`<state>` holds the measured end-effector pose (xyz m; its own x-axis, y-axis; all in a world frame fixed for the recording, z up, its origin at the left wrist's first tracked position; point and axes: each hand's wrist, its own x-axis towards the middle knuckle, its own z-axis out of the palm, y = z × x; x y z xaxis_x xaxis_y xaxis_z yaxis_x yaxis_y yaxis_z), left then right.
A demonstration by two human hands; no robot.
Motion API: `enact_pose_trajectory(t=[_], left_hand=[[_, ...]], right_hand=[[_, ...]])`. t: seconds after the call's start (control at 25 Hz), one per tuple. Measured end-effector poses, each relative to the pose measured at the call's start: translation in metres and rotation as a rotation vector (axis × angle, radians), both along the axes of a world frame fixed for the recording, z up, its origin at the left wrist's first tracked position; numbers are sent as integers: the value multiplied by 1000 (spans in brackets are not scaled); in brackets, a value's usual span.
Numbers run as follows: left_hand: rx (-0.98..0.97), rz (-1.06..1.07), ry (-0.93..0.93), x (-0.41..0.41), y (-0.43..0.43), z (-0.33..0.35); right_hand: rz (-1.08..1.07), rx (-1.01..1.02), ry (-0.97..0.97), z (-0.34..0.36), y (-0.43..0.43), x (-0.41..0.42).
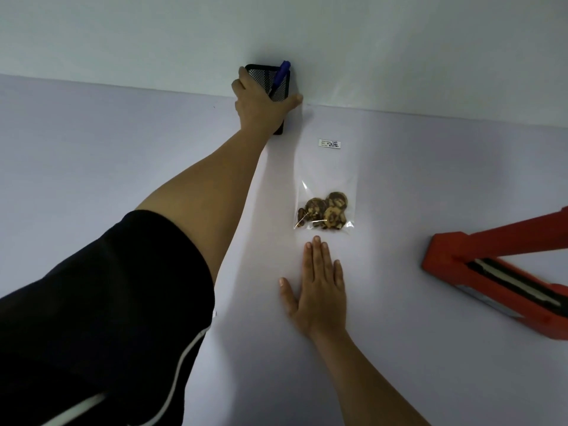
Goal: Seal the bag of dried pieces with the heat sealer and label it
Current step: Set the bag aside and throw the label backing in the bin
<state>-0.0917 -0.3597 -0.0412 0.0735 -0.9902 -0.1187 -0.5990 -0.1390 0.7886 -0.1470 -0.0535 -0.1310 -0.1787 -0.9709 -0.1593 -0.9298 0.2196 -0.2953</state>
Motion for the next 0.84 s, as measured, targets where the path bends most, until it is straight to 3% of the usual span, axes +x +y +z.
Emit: enact_pose_trajectory(t=[0.4,0.56,0.84], left_hand=[[-12,-23,-59,7,11,7],[-82,-133,-36,38,101,5],[-31,-367,-293,173,278,-39]], right_hand=[[9,26,-4,2,1,-1],[33,50,11,6,2,-1],[50,33,40,5,2,0]])
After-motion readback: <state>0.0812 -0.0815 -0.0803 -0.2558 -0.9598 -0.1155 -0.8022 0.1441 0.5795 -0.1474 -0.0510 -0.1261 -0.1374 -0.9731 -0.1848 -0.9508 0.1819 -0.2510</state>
